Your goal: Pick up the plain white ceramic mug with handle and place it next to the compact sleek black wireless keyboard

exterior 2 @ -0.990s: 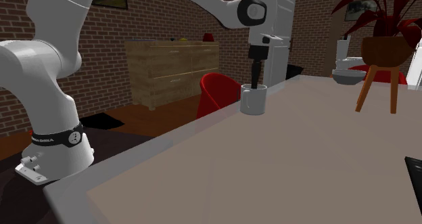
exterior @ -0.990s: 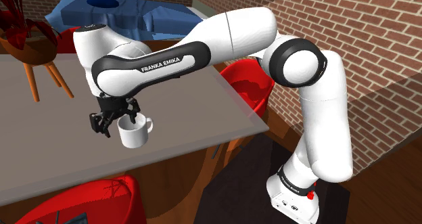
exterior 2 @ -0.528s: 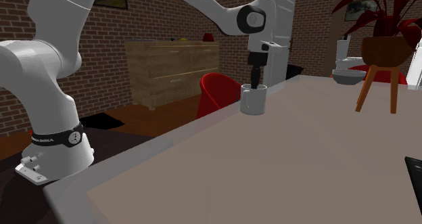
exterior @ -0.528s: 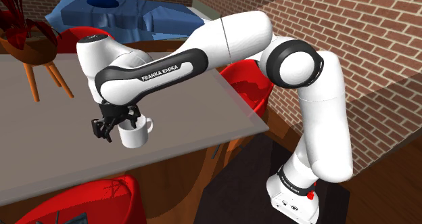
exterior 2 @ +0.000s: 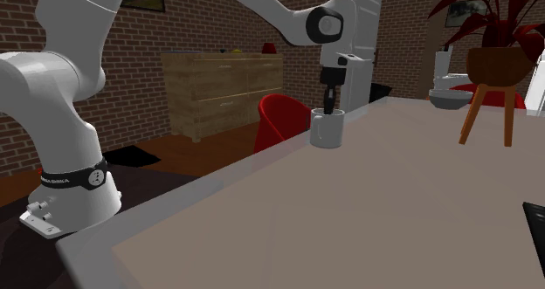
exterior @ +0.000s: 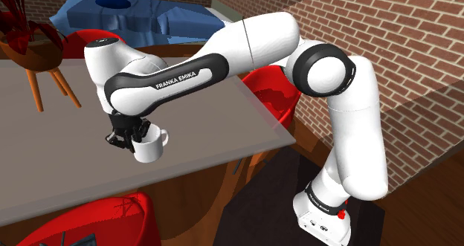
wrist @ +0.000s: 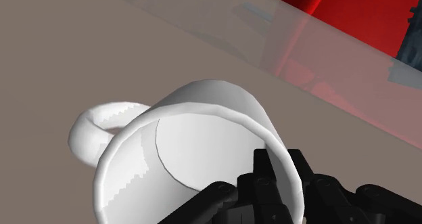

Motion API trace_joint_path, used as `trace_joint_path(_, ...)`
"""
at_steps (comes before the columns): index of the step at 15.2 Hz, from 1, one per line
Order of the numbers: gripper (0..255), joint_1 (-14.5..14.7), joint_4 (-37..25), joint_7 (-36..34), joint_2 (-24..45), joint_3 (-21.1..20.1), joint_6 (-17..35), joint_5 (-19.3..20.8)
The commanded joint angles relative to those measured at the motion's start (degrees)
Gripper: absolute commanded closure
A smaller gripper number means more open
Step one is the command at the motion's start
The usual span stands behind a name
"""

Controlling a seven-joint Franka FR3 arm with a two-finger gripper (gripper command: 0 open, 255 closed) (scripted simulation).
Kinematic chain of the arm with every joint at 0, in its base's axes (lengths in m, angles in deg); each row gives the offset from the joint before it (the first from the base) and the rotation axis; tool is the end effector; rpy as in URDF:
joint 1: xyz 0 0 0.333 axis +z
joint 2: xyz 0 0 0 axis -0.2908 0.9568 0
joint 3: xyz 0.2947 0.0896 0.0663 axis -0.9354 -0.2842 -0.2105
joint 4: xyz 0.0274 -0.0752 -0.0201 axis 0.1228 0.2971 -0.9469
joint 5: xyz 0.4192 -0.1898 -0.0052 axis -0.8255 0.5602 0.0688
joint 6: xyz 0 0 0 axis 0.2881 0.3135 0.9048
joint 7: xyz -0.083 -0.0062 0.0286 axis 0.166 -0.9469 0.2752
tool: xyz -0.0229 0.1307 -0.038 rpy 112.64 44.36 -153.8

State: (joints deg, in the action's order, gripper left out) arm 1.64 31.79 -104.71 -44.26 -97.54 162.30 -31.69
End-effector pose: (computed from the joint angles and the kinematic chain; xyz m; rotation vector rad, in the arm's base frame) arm 0.6086 0.4493 0.2837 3.1215 0.1088 -0.0964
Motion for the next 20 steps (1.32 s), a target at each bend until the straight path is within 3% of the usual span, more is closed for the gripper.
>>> trace_joint_path(1, 255, 0.00, 0.00, 0.00, 0.00, 0.00, 0.00, 0.00)
trace_joint_path(6, 255, 0.00, 0.01, 0.00, 0.00, 0.00, 0.01, 0.00)
trace_joint_path(20, 255, 0.13, -6.45, 0.75, -2.91, -0.76, -9.14, -1.27)
